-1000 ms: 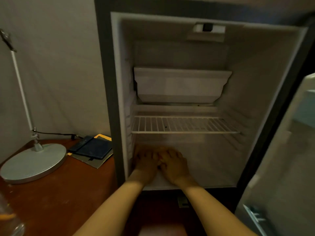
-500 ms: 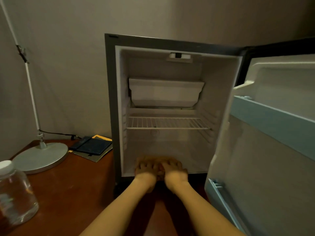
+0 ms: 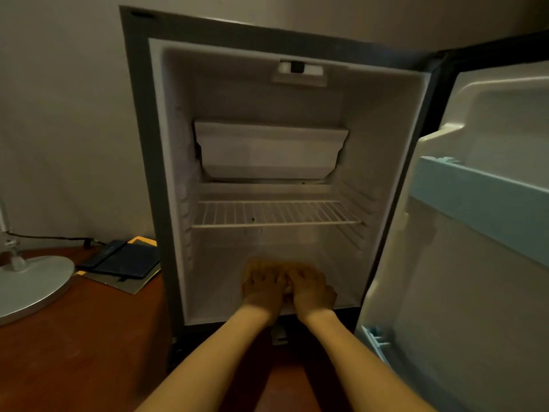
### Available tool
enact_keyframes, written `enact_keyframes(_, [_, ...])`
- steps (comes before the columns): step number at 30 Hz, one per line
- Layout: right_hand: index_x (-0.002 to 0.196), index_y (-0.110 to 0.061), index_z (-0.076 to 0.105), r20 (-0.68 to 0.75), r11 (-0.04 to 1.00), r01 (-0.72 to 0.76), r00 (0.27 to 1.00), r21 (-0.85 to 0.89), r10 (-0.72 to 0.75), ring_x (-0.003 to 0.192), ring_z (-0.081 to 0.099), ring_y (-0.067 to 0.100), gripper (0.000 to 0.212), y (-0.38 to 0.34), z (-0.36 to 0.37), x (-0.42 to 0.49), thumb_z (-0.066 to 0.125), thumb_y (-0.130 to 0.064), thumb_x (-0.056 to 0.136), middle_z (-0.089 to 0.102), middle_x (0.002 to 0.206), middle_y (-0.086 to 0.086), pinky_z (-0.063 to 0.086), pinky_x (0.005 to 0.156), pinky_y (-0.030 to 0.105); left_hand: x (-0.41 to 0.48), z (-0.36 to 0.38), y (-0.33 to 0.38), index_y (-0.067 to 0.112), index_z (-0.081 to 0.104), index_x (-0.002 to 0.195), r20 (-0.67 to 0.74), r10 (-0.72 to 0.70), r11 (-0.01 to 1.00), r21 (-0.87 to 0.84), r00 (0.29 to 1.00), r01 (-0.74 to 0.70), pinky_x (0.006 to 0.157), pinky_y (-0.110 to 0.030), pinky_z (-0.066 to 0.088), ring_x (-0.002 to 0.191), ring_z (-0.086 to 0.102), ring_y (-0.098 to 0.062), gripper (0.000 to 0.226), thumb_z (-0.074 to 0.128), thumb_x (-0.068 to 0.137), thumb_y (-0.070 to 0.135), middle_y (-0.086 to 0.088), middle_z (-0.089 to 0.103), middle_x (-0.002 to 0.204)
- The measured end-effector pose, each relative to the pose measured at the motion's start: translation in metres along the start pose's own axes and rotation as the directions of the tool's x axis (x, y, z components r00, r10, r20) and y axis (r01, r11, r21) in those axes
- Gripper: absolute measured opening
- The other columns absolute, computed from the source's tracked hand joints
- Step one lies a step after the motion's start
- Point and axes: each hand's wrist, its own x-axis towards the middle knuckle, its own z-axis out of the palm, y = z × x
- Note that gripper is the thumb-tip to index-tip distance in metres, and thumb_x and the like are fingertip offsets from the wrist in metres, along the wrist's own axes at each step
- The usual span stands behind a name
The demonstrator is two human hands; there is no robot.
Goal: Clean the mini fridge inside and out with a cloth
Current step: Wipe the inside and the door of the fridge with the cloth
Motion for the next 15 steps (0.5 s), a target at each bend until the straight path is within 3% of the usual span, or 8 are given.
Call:
enact_keyframes(4, [0.130,-0.036,0.049,-0.047,0.995,0.047,0.998,-0.090,-0.052,0.126,0.040,0.023,0.034,0.001,0.001,0.023,0.040,-0.035,0.097,0.042,0.138,-0.001,0.038,0.093,0.035,0.027,0.000,-0.002,0.018,0.024,0.149,-0.090,0.017,1.000,0.020,0.996,-0.016,0.113,-0.049,0.021,0.139,0.021,-0.039,0.050,0.034,0.102,0.030,-0.010,0.020,0.156])
enact_keyframes(8, [0.136,-0.034,0.043,-0.074,0.991,0.036,0.996,-0.128,-0.046,0.130,0.034,0.024,0.037,0.007,0.002,0.046,0.035,-0.037,0.099,0.037,0.143,0.001,0.036,0.099,0.036,0.055,-0.001,-0.004,0.018,0.028,0.148,-0.144,0.028,0.996,-0.075,0.989,-0.039,0.116,-0.042,0.017,0.140,0.021,-0.030,0.045,0.028,0.103,0.027,-0.009,0.024,0.155])
enact_keyframes(10, [0.141,-0.032,0.038,-0.050,0.981,0.051,0.997,-0.189,-0.062,0.132,0.032,0.027,0.042,0.008,0.008,0.065,0.038,-0.034,0.099,0.034,0.146,0.003,0.036,0.103,0.039,0.069,-0.003,-0.005,0.019,0.026,0.148,-0.148,0.039,0.998,-0.035,0.988,-0.044,0.114,-0.041,0.018,0.141,0.019,-0.031,0.046,0.027,0.103,0.026,-0.007,0.021,0.156])
enact_keyframes(15, [0.136,-0.032,0.044,-0.090,0.993,0.025,0.995,-0.118,-0.036,0.132,0.035,0.019,0.040,0.016,0.014,0.105,0.032,-0.035,0.098,0.039,0.144,-0.006,0.026,0.106,0.031,0.104,-0.003,-0.004,0.021,0.022,0.150,-0.128,0.024,1.000,0.005,0.991,-0.023,0.115,-0.043,0.016,0.142,0.016,-0.033,0.048,0.030,0.103,0.028,-0.006,0.017,0.157])
